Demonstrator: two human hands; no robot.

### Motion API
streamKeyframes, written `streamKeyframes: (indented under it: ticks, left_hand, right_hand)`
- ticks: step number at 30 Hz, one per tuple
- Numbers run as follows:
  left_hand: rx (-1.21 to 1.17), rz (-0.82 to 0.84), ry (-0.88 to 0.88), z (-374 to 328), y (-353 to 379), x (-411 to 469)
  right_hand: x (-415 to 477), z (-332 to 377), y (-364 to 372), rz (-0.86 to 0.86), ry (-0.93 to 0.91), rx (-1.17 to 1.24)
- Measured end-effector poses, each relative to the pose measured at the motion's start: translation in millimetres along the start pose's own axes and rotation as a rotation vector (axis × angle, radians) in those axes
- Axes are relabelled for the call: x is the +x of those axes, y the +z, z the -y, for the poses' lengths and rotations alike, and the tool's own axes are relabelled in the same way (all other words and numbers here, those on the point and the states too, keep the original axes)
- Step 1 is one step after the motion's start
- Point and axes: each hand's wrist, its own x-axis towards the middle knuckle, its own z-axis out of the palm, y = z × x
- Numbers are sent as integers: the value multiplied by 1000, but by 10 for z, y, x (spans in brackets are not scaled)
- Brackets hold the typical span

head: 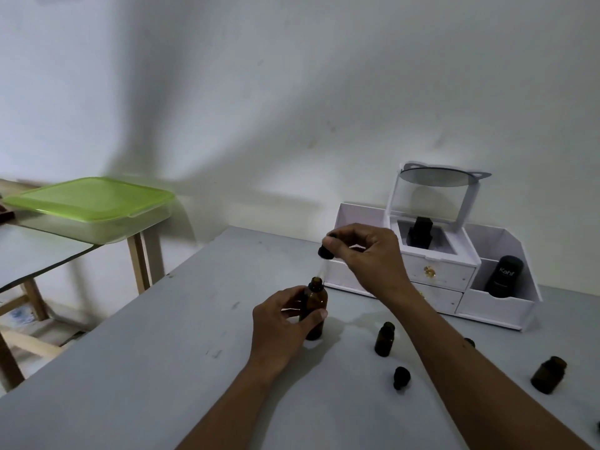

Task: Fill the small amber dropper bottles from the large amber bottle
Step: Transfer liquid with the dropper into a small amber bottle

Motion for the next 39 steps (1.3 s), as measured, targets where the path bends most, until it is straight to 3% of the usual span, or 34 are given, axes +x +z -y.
streamKeyframes:
  ticks: [6, 12, 16, 21, 25, 39]
  left_hand:
    - [-9, -14, -23, -37, -25, -57]
    - [15, -282, 100, -164, -49, -330]
    - [-21, -94, 147, -323, 142, -581]
    - [-40, 202, -25, -388, 523, -672]
    - [-22, 223, -95, -371, 725, -577]
    - [0, 317, -89, -323, 913, -358]
  right_hand:
    - [122, 272, -370, -155, -32, 180]
    - [1, 266, -740, -223, -50, 215]
    - [-190, 89, -925, -258, -9, 175]
    - [-390, -230, -1070, -322, 55, 100]
    - [-524, -422, -1127, -338, 105, 135]
    - [-591, -592, -1109, -291, 91, 89]
